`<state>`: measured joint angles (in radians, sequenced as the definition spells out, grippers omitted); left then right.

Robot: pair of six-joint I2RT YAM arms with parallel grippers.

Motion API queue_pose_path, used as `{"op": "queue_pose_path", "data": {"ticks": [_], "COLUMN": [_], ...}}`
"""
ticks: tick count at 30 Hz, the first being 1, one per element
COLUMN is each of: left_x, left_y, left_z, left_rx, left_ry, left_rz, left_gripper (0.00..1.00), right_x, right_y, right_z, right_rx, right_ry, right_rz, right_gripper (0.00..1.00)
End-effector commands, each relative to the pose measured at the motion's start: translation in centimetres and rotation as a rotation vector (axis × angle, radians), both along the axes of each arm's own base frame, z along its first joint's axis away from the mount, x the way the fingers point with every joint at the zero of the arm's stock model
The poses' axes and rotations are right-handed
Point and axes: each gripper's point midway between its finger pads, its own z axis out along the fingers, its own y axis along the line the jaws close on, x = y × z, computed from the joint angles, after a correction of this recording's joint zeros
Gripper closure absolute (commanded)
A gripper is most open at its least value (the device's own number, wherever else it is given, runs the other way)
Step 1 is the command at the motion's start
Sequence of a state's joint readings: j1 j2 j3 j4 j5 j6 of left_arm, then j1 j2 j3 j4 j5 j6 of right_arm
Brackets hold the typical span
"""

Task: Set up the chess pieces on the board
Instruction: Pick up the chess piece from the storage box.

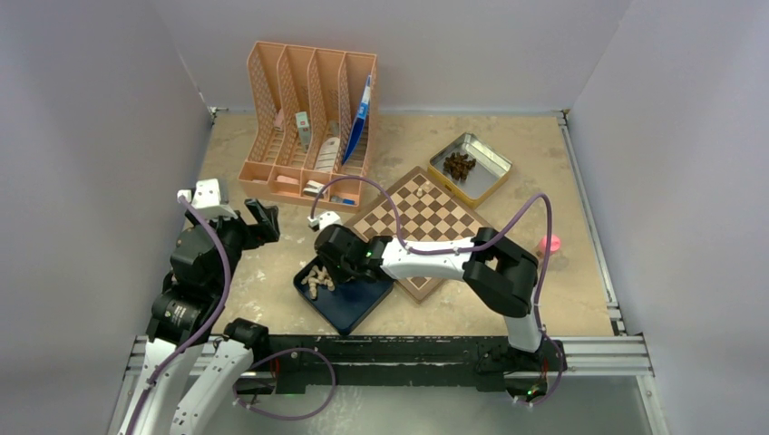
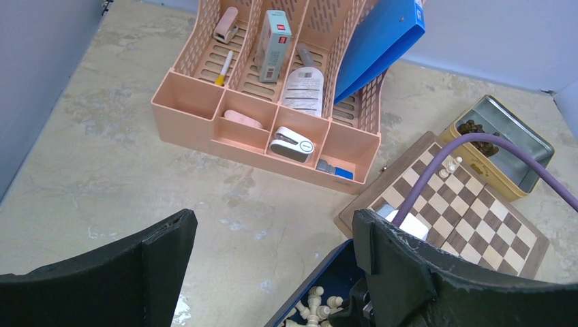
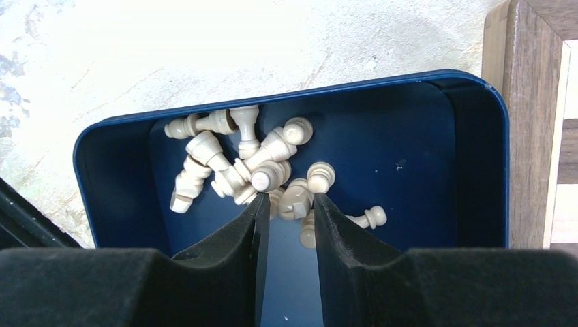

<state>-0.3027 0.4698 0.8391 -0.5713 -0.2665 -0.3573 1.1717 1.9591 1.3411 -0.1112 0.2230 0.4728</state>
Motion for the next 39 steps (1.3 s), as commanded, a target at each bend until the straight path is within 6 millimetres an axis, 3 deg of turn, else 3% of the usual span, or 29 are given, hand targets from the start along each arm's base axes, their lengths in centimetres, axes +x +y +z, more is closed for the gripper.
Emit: {"op": "queue_pose_path", "data": {"ticks": [1, 10, 26, 30, 39], "left_x": [0.1, 0.1, 0.0, 0.0, 0.1], "left_y": [0.1, 0.1, -0.2, -0.1, -0.2], "left_z": [0.8, 0.8, 0.9, 0.9, 0.7], "left_rx": [-0.011, -0.008, -0.016, -0.016, -0.015], "left_ry": [-0.028, -0.029, -0.031, -0.035, -0.027], "left_rz": [0.008, 0.009, -0.007, -0.005, -0.004], "left_gripper": [0.16, 0.16, 0.16, 0.16, 0.16], "right_x": [0.7, 0.9, 1.0, 0.8, 0.4], "right_y": [0.5, 0.3, 0.0, 0.1, -0.5], "right_z": [1.3, 0.9, 1.0, 1.9, 4.0], "right_rx": [0.015, -0.005, -0.015, 0.006, 0.019], "right_ry": [-0.031, -0.032, -0.020, -0.020, -0.015], "right_rz": [-0.035, -0.051, -0.080, -0.072, -0.059], "right_gripper": [0.69, 0.69, 0.82, 0.86, 0.86]}}
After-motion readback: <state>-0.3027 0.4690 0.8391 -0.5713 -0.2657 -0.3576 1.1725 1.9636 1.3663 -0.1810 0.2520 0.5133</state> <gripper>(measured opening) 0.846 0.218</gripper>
